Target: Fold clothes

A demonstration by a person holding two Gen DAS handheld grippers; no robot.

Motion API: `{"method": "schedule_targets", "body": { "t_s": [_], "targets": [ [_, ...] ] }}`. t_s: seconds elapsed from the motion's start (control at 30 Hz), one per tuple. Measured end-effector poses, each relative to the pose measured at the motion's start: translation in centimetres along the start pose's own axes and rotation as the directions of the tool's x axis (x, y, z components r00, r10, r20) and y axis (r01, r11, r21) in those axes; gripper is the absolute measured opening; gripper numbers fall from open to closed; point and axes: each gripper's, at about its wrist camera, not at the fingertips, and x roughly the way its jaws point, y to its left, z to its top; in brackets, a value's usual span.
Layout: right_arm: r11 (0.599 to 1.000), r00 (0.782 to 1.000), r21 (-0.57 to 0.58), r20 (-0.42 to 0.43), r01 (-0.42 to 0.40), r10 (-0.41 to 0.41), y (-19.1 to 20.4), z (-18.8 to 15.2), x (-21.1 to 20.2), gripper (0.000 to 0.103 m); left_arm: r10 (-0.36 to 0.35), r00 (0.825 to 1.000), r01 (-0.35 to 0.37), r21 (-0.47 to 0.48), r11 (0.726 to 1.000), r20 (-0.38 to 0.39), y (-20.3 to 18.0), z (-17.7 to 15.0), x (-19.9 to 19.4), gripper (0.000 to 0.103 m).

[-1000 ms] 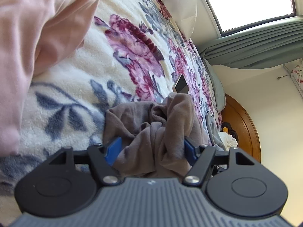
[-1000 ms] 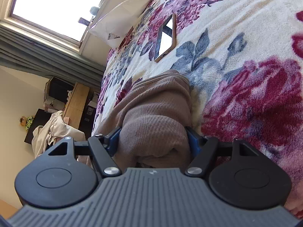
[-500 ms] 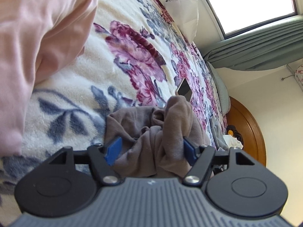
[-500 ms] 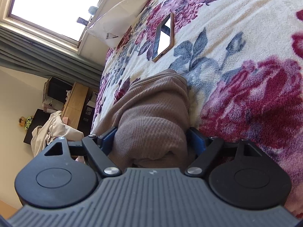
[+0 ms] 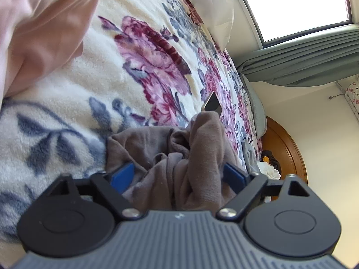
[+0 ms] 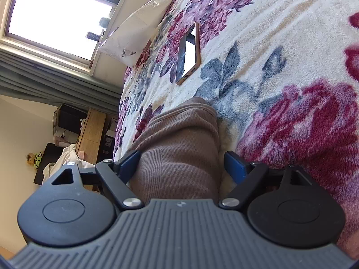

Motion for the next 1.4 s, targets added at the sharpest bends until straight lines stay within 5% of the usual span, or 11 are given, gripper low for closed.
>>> {"method": "schedule_targets", "body": {
  "t_s": [0.17,0.8,1.4],
  "targets": [
    [0.998,1.000,-0.063,-0.002,0.012,-0.012,1.2,0.0,-0.2,0.061,-0.008,1.000,0.008,-0.001,1.000,0.001,-0.2,0.2,-0.7,0.041],
    [0.987,0.999,-0.155,-0.021,-0.050,0.047,5.3,0.1,-0.9,0.056,-0.071,0.997,0.069,0.074,0.995,0.021,-1.9,1.7,-3.9,0.040],
    [0.960,0.981,-0.211,-0.101,-0.184,0.166,12.0,-2.3,2.4,0.056,-0.134,0.974,0.124,0.063,0.990,0.182,-1.2,4.7,-11.0,0.038]
  ]
}}
